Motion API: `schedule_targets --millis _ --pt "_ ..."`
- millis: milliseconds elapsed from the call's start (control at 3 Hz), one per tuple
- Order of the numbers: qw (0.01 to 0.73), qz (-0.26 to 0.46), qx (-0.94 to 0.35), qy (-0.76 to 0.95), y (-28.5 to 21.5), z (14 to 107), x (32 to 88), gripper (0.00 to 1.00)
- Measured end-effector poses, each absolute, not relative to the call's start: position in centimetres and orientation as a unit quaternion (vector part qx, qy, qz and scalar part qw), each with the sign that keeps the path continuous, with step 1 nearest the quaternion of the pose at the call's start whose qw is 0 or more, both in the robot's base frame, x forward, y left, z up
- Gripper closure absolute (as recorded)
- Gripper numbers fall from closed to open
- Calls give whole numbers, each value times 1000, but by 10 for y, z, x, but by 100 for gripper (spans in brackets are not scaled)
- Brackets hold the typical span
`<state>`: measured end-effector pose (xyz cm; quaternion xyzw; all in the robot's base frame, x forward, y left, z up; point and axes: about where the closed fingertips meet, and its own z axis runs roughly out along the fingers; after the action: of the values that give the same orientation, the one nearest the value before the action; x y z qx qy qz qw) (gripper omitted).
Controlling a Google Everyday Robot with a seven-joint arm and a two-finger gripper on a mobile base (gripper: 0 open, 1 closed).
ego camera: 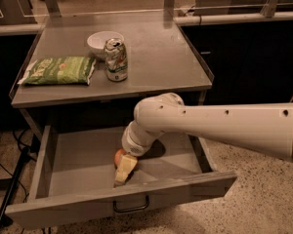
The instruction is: Pick orange from top drawer and place on counter
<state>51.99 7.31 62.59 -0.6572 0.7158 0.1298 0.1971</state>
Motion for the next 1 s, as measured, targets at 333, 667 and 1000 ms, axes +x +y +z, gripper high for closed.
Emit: schedule_targets --millis 333,667,1000 --pt "196 148 -676 695 97 621 507 0" --pt "196 148 -676 695 97 621 507 0" --pt "196 148 -676 695 97 621 507 26"
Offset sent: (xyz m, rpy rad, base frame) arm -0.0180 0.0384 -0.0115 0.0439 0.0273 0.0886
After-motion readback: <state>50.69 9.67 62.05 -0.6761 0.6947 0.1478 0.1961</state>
